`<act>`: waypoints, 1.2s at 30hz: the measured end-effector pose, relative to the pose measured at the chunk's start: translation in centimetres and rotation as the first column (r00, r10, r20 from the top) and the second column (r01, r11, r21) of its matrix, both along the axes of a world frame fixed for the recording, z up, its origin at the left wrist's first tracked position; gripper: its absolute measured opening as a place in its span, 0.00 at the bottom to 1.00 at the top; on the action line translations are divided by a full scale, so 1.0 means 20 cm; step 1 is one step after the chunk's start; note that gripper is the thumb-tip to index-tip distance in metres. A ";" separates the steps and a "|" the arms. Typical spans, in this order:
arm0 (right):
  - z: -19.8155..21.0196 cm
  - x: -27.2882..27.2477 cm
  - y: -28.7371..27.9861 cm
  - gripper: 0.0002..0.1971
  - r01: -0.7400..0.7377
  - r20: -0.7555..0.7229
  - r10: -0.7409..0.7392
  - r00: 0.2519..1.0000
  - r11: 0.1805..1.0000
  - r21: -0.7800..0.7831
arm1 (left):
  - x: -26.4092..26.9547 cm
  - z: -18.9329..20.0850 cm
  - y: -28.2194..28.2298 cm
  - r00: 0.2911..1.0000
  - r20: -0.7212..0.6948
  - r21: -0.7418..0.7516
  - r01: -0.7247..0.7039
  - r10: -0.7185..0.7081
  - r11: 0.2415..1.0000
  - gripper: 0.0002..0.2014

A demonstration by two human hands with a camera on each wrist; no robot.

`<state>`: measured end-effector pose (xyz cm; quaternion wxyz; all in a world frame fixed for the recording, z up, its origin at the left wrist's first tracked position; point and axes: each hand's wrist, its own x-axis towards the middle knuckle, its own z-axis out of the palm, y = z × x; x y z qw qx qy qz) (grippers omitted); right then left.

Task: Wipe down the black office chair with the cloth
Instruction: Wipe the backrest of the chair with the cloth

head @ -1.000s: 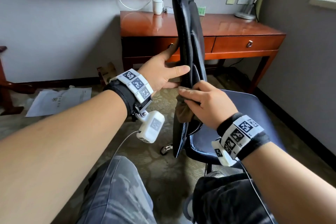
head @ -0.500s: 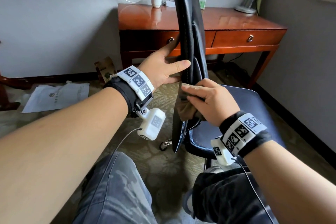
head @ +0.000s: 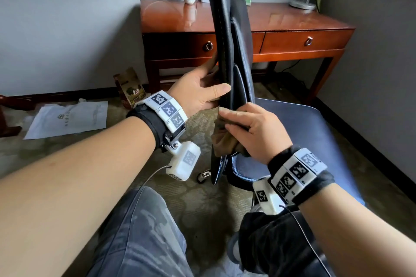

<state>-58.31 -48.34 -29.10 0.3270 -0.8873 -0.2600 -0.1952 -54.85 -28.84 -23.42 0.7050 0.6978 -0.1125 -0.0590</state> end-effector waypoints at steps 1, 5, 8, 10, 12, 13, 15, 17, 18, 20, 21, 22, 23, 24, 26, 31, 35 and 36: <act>0.02 0.02 0.01 0.17 0.007 0.007 -0.007 1.000 1.000 -0.006 | 0.00 0.00 0.00 1.000 0.005 0.007 -0.001 0.001 1.000 0.37; -0.02 0.05 0.04 0.16 0.052 -0.086 -0.053 0.995 0.999 -0.017 | 0.00 0.01 0.01 1.000 0.012 0.027 -0.005 0.004 1.000 0.40; -0.13 0.03 0.05 0.15 0.089 -0.203 -0.093 0.975 0.996 -0.031 | 0.01 -0.01 0.01 1.000 -0.010 0.010 -0.008 0.008 1.000 0.41; -0.20 0.01 0.03 0.15 0.100 -0.263 -0.113 0.958 0.993 -0.064 | 0.03 -0.02 0.02 1.000 -0.016 0.008 -0.010 0.010 1.000 0.41; -0.25 -0.02 -0.01 0.15 0.099 -0.291 -0.107 0.951 0.994 -0.043 | 0.04 -0.04 0.03 1.000 -0.012 0.006 -0.005 0.005 1.000 0.40; -0.27 -0.04 -0.03 0.16 0.095 -0.290 -0.097 0.952 0.995 -0.020 | 0.04 -0.05 0.03 1.000 -0.010 0.003 -0.004 0.004 1.000 0.40; -0.28 -0.08 -0.08 0.16 0.090 -0.266 -0.082 0.960 0.996 0.015 | 0.03 -0.08 0.02 1.000 -0.010 0.001 0.003 -0.003 1.000 0.40; -0.26 -0.12 -0.11 0.17 0.090 -0.231 -0.081 0.970 0.996 0.027 | 0.02 -0.12 0.02 1.000 -0.014 -0.003 -0.006 0.006 1.000 0.38; -0.24 -0.13 -0.11 0.17 0.087 -0.212 -0.077 0.974 0.995 0.039 | 0.02 -0.13 0.01 1.000 -0.020 -0.009 -0.014 0.014 1.000 0.37; -0.20 -0.13 -0.08 0.16 0.054 -0.179 -0.040 0.983 0.996 0.075 | 0.02 -0.15 0.01 0.999 -0.024 -0.020 -0.031 0.030 0.999 0.36; -0.17 -0.11 -0.05 0.16 0.034 -0.161 -0.021 0.987 0.996 0.082 | 0.02 -0.16 0.01 0.999 -0.020 -0.022 -0.035 0.035 0.999 0.36; -0.15 -0.09 -0.02 0.16 0.022 -0.134 -0.013 0.991 0.997 0.069 | 0.02 -0.16 0.01 0.999 -0.015 -0.023 -0.036 0.036 0.999 0.36; -0.13 -0.07 0.01 0.16 0.022 -0.108 -0.018 0.994 0.999 0.039 | 0.02 -0.15 0.02 0.999 -0.013 -0.026 -0.032 0.032 0.999 0.36; -0.13 -0.03 0.04 0.16 0.036 -0.095 -0.035 0.995 0.999 0.006 | 0.02 -0.15 0.02 1.000 -0.012 -0.029 -0.024 0.023 0.999 0.36; -0.16 0.02 0.07 0.16 0.078 -0.117 -0.079 0.990 0.997 -0.018 | 0.02 -0.15 0.02 1.000 -0.013 -0.027 -0.007 0.007 1.000 0.34; -0.37 0.03 0.08 0.14 0.117 -0.273 -0.131 0.953 0.991 -0.068 | 0.05 -0.20 0.04 1.000 -0.007 0.012 -0.006 0.006 1.000 0.31; -0.36 -0.01 0.07 0.15 0.123 -0.258 -0.115 0.959 0.992 0.012 | 0.05 -0.26 0.05 1.000 0.006 0.059 0.004 -0.004 0.998 0.36; -0.33 -0.01 0.07 0.15 0.104 -0.217 -0.087 0.972 0.992 0.067 | 0.05 -0.28 0.05 1.000 0.005 0.066 0.001 -0.002 0.998 0.37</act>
